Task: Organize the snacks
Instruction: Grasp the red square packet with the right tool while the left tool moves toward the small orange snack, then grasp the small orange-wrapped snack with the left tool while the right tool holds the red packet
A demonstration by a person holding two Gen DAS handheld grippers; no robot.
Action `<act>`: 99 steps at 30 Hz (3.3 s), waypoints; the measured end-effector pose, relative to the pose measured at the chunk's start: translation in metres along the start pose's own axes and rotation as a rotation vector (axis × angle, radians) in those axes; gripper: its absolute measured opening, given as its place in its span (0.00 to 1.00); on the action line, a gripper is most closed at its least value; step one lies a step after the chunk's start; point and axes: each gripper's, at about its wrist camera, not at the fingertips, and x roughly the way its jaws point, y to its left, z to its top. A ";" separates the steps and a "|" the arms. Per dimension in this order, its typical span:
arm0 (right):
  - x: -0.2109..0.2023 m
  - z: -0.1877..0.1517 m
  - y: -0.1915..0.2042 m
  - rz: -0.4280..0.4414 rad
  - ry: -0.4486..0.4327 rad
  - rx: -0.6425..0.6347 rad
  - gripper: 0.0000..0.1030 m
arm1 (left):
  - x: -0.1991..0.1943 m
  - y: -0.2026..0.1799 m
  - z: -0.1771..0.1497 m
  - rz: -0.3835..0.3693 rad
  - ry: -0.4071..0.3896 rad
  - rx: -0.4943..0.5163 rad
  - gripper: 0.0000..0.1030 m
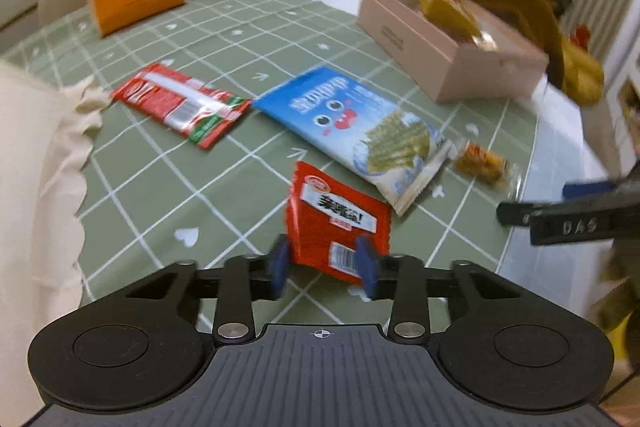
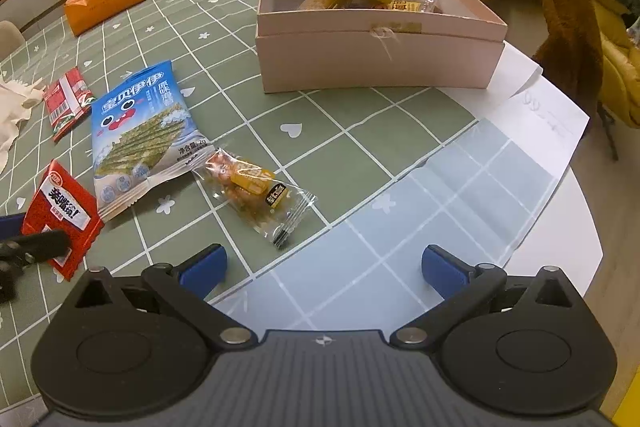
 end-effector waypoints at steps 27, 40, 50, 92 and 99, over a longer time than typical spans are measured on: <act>-0.024 -0.008 0.093 0.251 0.021 -0.275 0.93 | -0.036 0.045 -0.020 0.019 0.032 -0.246 0.25; 0.005 0.015 0.135 0.238 0.021 -0.363 0.78 | -0.043 0.054 -0.026 0.026 0.034 -0.265 0.25; -0.015 0.002 0.124 0.251 0.029 -0.364 0.58 | -0.033 0.059 -0.021 0.013 0.033 -0.304 0.25; -0.007 0.025 -0.042 0.019 -0.004 -0.046 0.58 | 0.063 -0.118 0.053 -0.042 0.078 0.137 0.33; -0.012 0.028 -0.030 0.022 0.001 -0.082 0.58 | 0.061 -0.107 0.052 -0.079 0.073 0.100 0.29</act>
